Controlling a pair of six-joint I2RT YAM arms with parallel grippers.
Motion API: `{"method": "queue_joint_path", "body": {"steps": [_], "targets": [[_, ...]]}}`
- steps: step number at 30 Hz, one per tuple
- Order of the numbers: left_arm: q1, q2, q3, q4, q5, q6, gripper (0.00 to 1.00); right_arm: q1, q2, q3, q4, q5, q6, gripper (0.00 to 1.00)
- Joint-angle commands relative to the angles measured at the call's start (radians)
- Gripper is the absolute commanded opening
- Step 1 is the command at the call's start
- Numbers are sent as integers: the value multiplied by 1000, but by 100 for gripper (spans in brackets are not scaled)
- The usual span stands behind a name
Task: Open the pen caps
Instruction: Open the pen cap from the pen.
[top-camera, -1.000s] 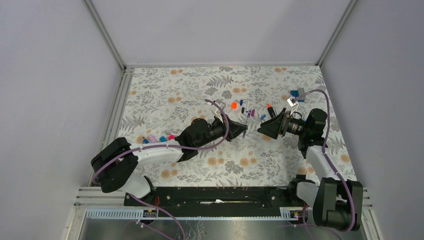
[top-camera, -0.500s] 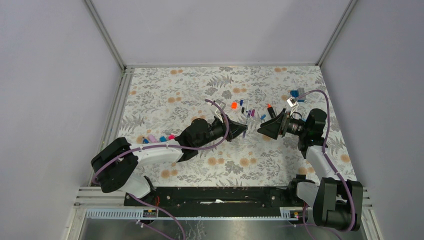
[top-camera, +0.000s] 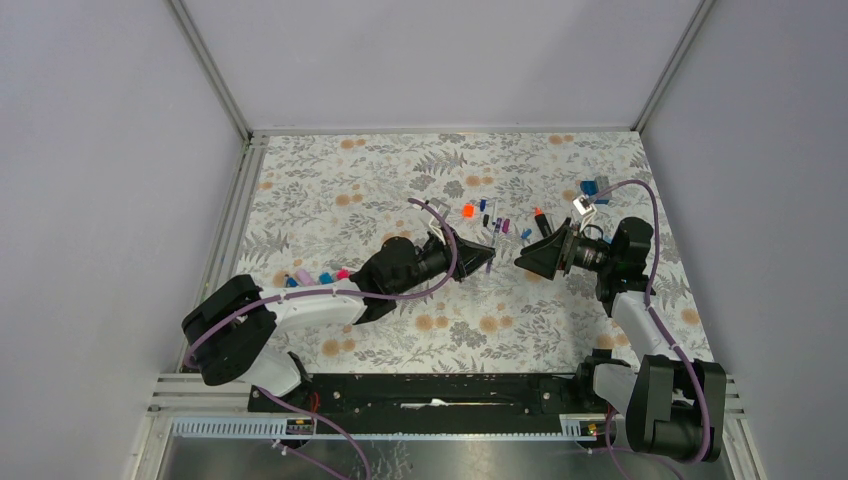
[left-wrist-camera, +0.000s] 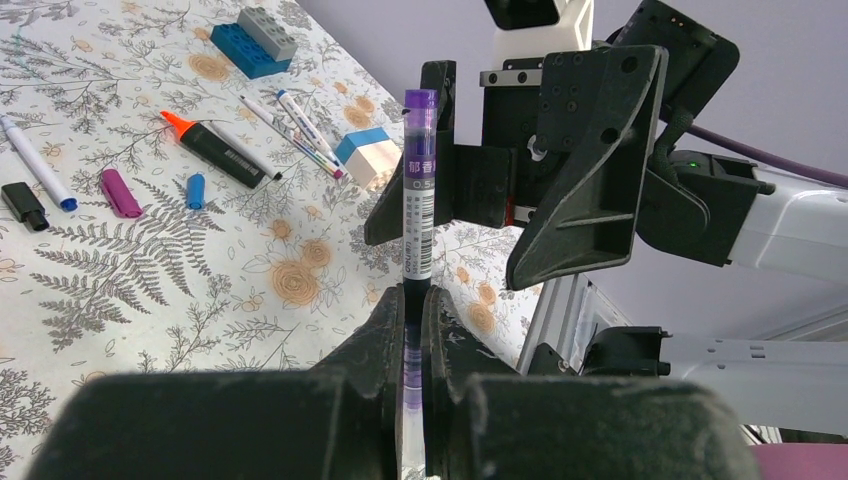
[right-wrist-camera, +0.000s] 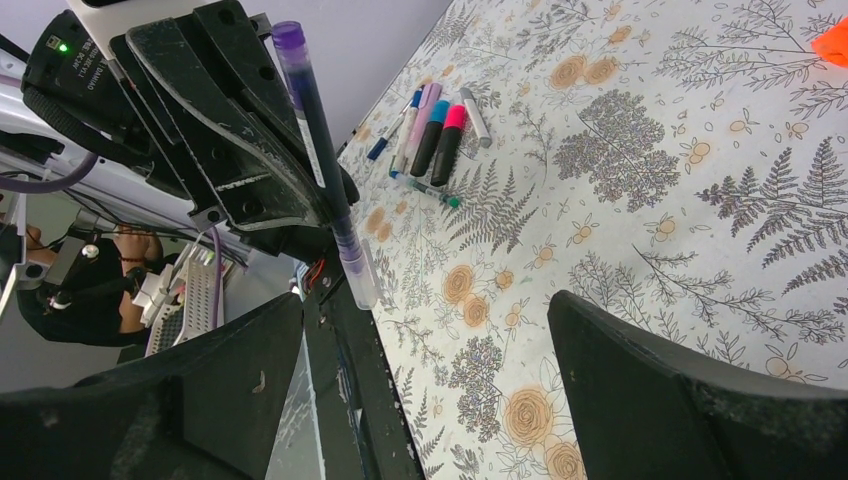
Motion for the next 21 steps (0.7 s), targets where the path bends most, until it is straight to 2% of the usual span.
{"method": "queue_joint_path", "body": {"steps": [1,21], "targets": [[-7,-4,-5,101,-20,8,0,8,0,33,-2,5,-37,98],[-8,37,19,133,-23,-14,0,6,6,44,-43,-7,-82,98]]}}
